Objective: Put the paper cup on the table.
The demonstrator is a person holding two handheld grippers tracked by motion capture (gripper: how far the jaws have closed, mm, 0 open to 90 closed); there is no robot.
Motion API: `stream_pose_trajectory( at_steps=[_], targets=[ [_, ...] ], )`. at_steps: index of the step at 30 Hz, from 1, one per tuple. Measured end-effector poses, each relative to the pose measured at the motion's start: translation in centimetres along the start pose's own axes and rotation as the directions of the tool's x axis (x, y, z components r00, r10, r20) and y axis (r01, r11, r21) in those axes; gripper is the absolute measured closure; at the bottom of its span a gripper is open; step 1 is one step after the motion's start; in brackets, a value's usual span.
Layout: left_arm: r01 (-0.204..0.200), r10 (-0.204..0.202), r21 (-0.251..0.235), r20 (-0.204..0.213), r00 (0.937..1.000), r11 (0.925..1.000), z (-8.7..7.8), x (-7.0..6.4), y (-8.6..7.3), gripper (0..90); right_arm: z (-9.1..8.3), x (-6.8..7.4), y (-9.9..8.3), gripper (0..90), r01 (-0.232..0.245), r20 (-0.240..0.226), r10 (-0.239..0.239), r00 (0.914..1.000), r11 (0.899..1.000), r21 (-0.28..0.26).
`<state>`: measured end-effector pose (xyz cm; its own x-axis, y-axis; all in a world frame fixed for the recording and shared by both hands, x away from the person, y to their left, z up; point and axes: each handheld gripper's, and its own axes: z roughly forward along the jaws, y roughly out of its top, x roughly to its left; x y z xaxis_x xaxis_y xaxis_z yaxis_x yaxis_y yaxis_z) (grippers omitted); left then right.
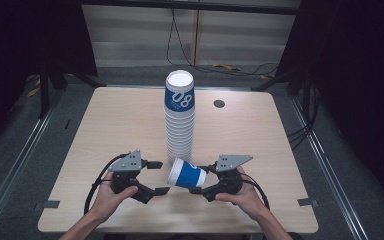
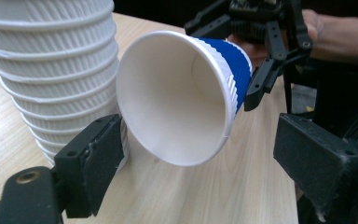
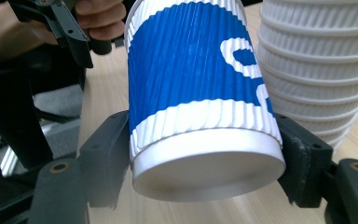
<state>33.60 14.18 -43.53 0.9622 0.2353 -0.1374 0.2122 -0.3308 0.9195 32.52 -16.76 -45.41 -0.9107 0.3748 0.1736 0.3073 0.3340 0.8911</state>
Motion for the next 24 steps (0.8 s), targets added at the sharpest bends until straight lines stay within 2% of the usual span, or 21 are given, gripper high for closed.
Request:
stream_pose_trajectory(
  at_steps=[5, 7, 11, 15, 19, 24],
  targets=[
    [0.034, -0.034, -0.053, 0.018, 0.9993, 0.998, -0.39, 0.17, 0.04, 15.6, 0.06, 0.01, -0.23, 28.0, -0.019, -0.035, 0.017, 0.9992, 0.998, -0.058],
    [0.046, -0.045, -0.059, 0.02, 0.9988, 0.9972, -0.41, 0.25, 0.02, 15.6, 0.02, 0.03, -0.18, 28.0, -0.018, -0.045, 0.015, 0.9989, 0.997, -0.077],
    [0.053, -0.052, -0.073, 0.019, 0.9985, 0.9959, -0.4, 0.32, 0.04, 15.6, -0.04, 0.09, -0.11, 28.0, -0.029, -0.062, 0.022, 0.9978, 0.995, -0.098],
    [0.062, -0.059, -0.098, 0.037, 0.9976, 0.9932, -0.47, 0.47, 0.03, 15.6, 0.19, 0.33, -0.09, 28.0, -0.024, -0.088, 0.013, 0.996, 0.992, -0.123],
    [0.057, -0.053, -0.109, 0.04, 0.9978, 0.9924, -0.35, 0.49, -0.19, 15.5, 0.27, 0.35, -0.02, 28.0, -0.043, -0.091, 0.031, 0.9954, 0.99, -0.136],
    [0.066, -0.058, -0.133, 0.064, 0.9963, 0.9889, -0.34, 0.55, -0.2, 15.5, 0.19, 0.36, 0.04, 28.1, -0.046, -0.095, 0.031, 0.995, 0.987, -0.151]
  ],
)
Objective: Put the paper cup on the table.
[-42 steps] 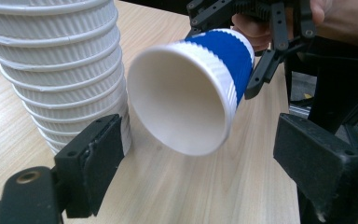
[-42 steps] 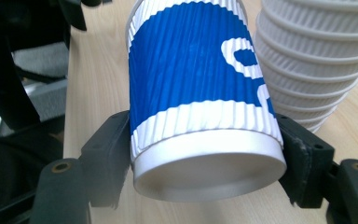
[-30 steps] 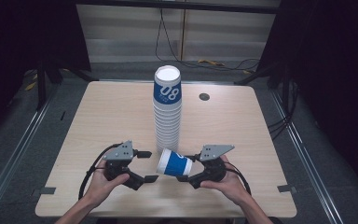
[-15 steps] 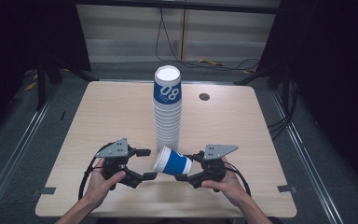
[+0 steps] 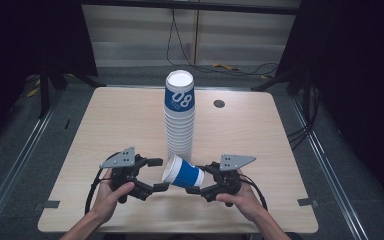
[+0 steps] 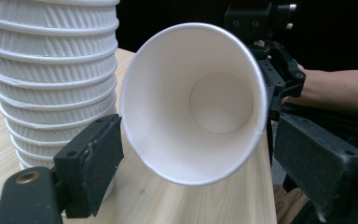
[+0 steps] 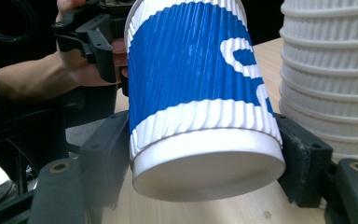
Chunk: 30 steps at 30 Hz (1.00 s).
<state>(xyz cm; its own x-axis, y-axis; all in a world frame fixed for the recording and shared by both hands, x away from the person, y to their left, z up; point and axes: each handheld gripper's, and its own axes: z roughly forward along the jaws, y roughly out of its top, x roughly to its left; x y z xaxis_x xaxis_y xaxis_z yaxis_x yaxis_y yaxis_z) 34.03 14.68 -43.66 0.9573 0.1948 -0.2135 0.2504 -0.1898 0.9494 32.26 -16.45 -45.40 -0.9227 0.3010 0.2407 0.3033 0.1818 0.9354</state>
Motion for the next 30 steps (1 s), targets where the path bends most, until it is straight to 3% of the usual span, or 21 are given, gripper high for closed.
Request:
stream_pose_trajectory(
  at_steps=[2, 11, 12, 15, 20, 24, 26, 28, 30],
  targets=[
    [0.008, -0.008, -0.001, -0.013, 0.9999, 1.0, 0.0, 0.1, -0.1, 15.3, 0.0, 0.0, 0.0, 28.1, -0.001, -0.005, 0.001, 1.0, 1.0, -0.005],
    [0.05, -0.05, -0.006, 0.016, 0.9986, 0.9987, 0.4, 0.3, -0.3, 13.9, 0.4, 0.3, 0.0, 28.2, 0.009, -0.025, -0.009, 0.9996, 1.0, -0.018],
    [0.047, -0.047, 0.01, -0.002, 0.9989, 0.9988, 0.6, 0.4, -0.3, 8.8, 0.5, 0.4, 0.1, 28.3, 0.015, -0.026, -0.016, 0.9995, 1.0, -0.012],
    [0.061, -0.061, 0.022, -0.007, 0.9981, 0.9979, 0.8, 0.6, -0.3, 0.0, 0.6, 0.5, 0.1, 28.4, 0.022, -0.033, -0.022, 0.9992, 1.0, -0.008],
    [0.033, -0.033, 0.015, -0.001, 0.9995, 0.9994, 1.1, 0.3, -0.2, 0.0, 0.9, 0.6, 0.1, 28.4, 0.022, -0.046, -0.022, 0.9987, 1.0, -0.002],
    [0.037, -0.038, 0.015, 0.018, 0.9991, 0.9992, 1.3, 0.3, -0.2, 0.1, 1.2, 0.7, 0.1, 28.4, 0.029, -0.054, -0.028, 0.9981, 1.0, 0.003],
    [0.027, -0.027, 0.016, 0.026, 0.9993, 0.9995, 1.4, 0.1, -0.1, 3.2, 1.3, 0.9, 0.1, 28.4, 0.034, -0.058, -0.034, 0.9977, 0.999, 0.006],
    [-0.016, 0.015, 0.029, 0.035, 0.9993, 0.9994, 1.5, -0.2, -0.1, 7.7, 1.3, 0.9, 0.2, 28.4, 0.04, -0.051, -0.04, 0.9979, 0.999, 0.008],
    [-0.017, 0.016, 0.027, 0.044, 0.9989, 0.9995, 1.5, -0.2, -0.1, 10.5, 1.4, 0.9, 0.2, 28.4, 0.039, -0.058, -0.039, 0.9975, 0.999, 0.004]
  ],
)
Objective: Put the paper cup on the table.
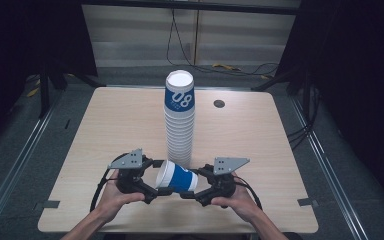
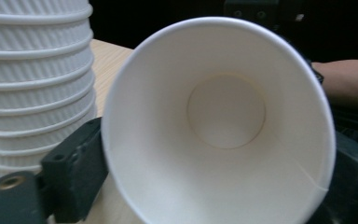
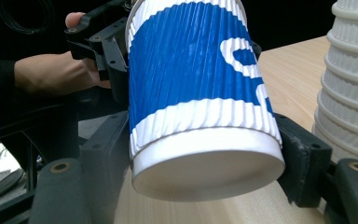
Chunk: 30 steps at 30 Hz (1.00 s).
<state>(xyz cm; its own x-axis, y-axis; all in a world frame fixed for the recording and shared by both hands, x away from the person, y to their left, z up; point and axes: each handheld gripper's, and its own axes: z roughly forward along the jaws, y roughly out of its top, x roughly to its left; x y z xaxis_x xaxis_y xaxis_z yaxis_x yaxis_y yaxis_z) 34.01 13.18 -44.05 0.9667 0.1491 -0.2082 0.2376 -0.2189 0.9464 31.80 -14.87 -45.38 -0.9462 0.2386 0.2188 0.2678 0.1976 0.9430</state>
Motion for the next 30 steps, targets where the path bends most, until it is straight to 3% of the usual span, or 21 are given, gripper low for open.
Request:
stream_pose_trajectory(
  at_steps=[8, 11, 17, 20, 26, 30],
  targets=[
    [0.008, -0.008, -0.011, 0.026, 0.9996, 0.9999, 0.07, -0.02, 0.14, 11.2, 0.19, 0.16, -0.04, 28.3, 0.013, -0.012, -0.012, 0.9999, 1.0, 0.015],
    [-0.024, 0.024, -0.005, 0.028, 0.9993, 0.9997, -0.2, -0.39, 0.41, 12.9, 0.31, 0.34, 0.01, 28.4, 0.029, -0.017, -0.028, 0.9995, 0.999, 0.022],
    [-0.003, 0.003, -0.003, 0.054, 0.9986, 1.0, -0.45, -0.19, 0.47, 16.3, 0.35, 0.25, -0.16, 28.3, 0.038, -0.028, -0.037, 0.9989, 0.999, 0.031],
    [-0.022, 0.022, -0.002, 0.054, 0.9983, 0.9997, -0.52, -0.45, 0.66, 17.5, 0.5, 0.35, -0.22, 27.7, 0.04, -0.031, -0.038, 0.9988, 0.998, 0.046],
    [-0.036, 0.035, 0.009, 0.049, 0.9981, 0.9993, -0.32, -0.65, 0.6, 17.9, 0.53, 0.23, -0.28, 25.6, 0.008, -0.041, -0.005, 0.9991, 0.997, 0.076],
    [-0.058, 0.058, 0.01, 0.038, 0.9976, 0.9983, -0.22, -0.84, 0.78, 17.9, 0.57, 0.18, -0.39, 19.2, -0.01, -0.018, 0.013, 0.9998, 0.994, 0.11]
  ],
)
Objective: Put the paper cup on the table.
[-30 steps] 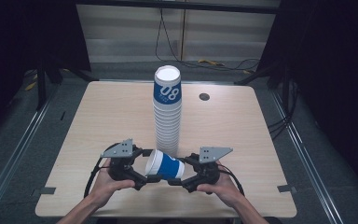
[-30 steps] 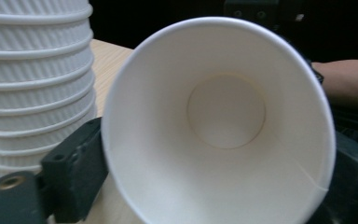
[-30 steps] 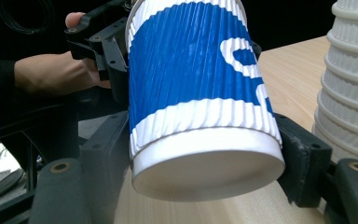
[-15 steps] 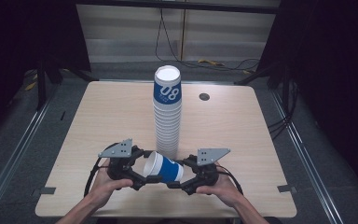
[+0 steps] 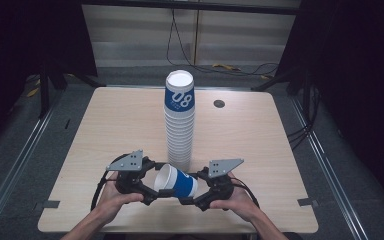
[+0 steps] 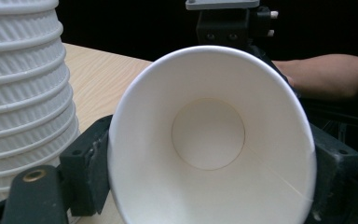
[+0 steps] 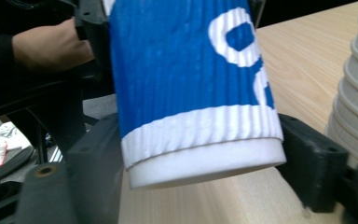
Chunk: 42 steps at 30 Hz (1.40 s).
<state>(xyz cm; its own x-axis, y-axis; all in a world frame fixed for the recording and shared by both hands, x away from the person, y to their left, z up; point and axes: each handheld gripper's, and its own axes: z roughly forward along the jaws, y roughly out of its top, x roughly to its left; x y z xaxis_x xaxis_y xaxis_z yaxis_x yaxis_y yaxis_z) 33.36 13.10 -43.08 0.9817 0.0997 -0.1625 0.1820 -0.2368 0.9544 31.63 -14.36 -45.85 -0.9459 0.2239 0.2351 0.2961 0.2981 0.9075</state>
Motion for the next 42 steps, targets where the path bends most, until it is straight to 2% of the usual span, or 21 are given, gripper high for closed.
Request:
stream_pose_trajectory(
  at_steps=[4, 6, 7, 11, 12, 14, 15, 16, 18, 20, 21, 23, 24, 25, 28, 30, 34, 35, 37, 42],
  targets=[
    [-0.001, 0.001, 0.006, -0.009, 1.0, 1.0, -0.1, 0.0, 0.0, 17.9, -0.1, 0.0, 0.0, 13.8, 0.001, 0.038, -0.002, 0.9993, 1.0, 0.023],
    [-0.004, 0.004, 0.005, -0.018, 0.9998, 1.0, -0.2, 0.0, 0.0, 17.9, -0.1, 0.0, 0.0, 14.3, 0.001, 0.045, -0.002, 0.999, 1.0, 0.028],
    [-0.012, 0.012, 0.008, -0.048, 0.9988, 0.9999, -0.4, 0.0, 0.1, 17.9, -0.2, 0.0, 0.0, 14.3, 0.003, 0.054, -0.004, 0.9985, 1.0, 0.03],
    [-0.005, 0.006, 0.013, -0.052, 0.9986, 0.9999, -0.5, 0.2, 0.0, 17.9, -0.5, -0.1, 0.1, 14.3, 0.003, 0.077, -0.006, 0.997, 0.999, 0.042],
    [-0.001, 0.002, 0.014, -0.054, 0.9986, 0.9999, -0.5, 0.2, 0.0, 17.9, -0.8, -0.3, 0.1, 13.9, 0.002, 0.096, -0.008, 0.9953, 0.998, 0.06],
    [0.001, 0.0, 0.012, -0.061, 0.9981, 0.9999, -0.7, 0.2, 0.1, 17.9, -0.9, -0.4, 0.1, 14.3, 0.0, 0.104, -0.008, 0.9946, 0.997, 0.071],
    [-0.002, 0.004, 0.02, -0.082, 0.9967, 0.9998, -1.0, 0.1, 0.1, 17.9, -1.2, -0.5, -0.1, 16.1, -0.007, 0.115, -0.006, 0.9933, 0.994, 0.108],
    [-0.001, 0.003, 0.021, -0.08, 0.9968, 0.9998, -1.1, 0.0, 0.2, 17.9, -1.4, -0.5, -0.2, 16.3, -0.012, 0.121, -0.002, 0.9926, 0.993, 0.119],
    [0.004, -0.004, 0.014, -0.071, 0.9975, 0.9999, -1.2, 0.0, 0.2, 17.9, -1.9, -0.6, -0.5, 15.9, -0.028, 0.138, 0.01, 0.9903, 0.991, 0.13],
    [0.003, -0.002, 0.019, -0.08, 0.9968, 0.9998, -1.4, -0.1, 0.3, 17.9, -2.1, -0.6, -0.7, 15.8, -0.034, 0.148, 0.015, 0.9888, 0.991, 0.132],
    [-0.001, 0.004, 0.031, -0.098, 0.9951, 0.9995, -1.6, -0.1, 0.5, 17.9, -2.7, -0.7, -0.9, 15.4, -0.044, 0.173, 0.02, 0.9847, 0.99, 0.137],
    [0.001, 0.002, 0.033, -0.104, 0.9946, 0.9995, -1.7, -0.1, 0.5, 17.8, -3.2, -0.7, -0.9, 14.9, -0.053, 0.197, 0.026, 0.98, 0.99, 0.13],
    [0.016, -0.012, 0.034, -0.102, 0.9947, 0.9993, -1.8, 0.0, 0.5, 17.8, -3.2, -0.7, -0.9, 14.9, -0.053, 0.197, 0.026, 0.98, 0.99, 0.13],
    [0.027, -0.02, 0.052, -0.125, 0.9919, 0.9983, -2.2, 0.3, 0.5, 17.7, -3.7, -0.8, -0.9, 16.2, -0.054, 0.236, 0.023, 0.9715, 0.991, 0.125],
    [0.031, -0.019, 0.075, -0.152, 0.9882, 0.9967, -2.8, 0.7, 0.4, 17.7, -4.4, -1.1, -1.0, 17.1, -0.084, 0.265, 0.049, 0.963, 0.989, 0.122],
    [0.035, -0.022, 0.08, -0.162, 0.9866, 0.9962, -3.1, 0.8, 0.4, 17.8, -4.9, -1.3, -1.1, 17.1, -0.102, 0.294, 0.064, 0.9537, 0.988, 0.116],
    [0.065, -0.048, 0.078, -0.195, 0.9796, 0.9949, -4.1, 1.6, 0.3, 17.7, -5.5, -1.6, -1.2, 17.1, -0.116, 0.332, 0.08, 0.94, 0.989, 0.09],
    [0.065, -0.048, 0.078, -0.195, 0.9796, 0.9949, -4.1, 1.6, 0.3, 17.7, -5.5, -1.6, -1.2, 17.1, -0.116, 0.332, 0.08, 0.94, 0.989, 0.09],
    [0.079, -0.06, 0.082, -0.208, 0.9762, 0.9935, -4.6, 1.9, 0.3, 17.7, -5.8, -1.7, -1.3, 16.9, -0.122, 0.347, 0.086, 0.9339, 0.989, 0.083],
    [0.114, -0.093, 0.074, -0.244, 0.9653, 0.9907, -5.5, 2.6, 0.1, 17.7, -5.9, -1.9, -1.3, 16.9, -0.126, 0.358, 0.089, 0.9294, 0.989, 0.082]
  ],
)
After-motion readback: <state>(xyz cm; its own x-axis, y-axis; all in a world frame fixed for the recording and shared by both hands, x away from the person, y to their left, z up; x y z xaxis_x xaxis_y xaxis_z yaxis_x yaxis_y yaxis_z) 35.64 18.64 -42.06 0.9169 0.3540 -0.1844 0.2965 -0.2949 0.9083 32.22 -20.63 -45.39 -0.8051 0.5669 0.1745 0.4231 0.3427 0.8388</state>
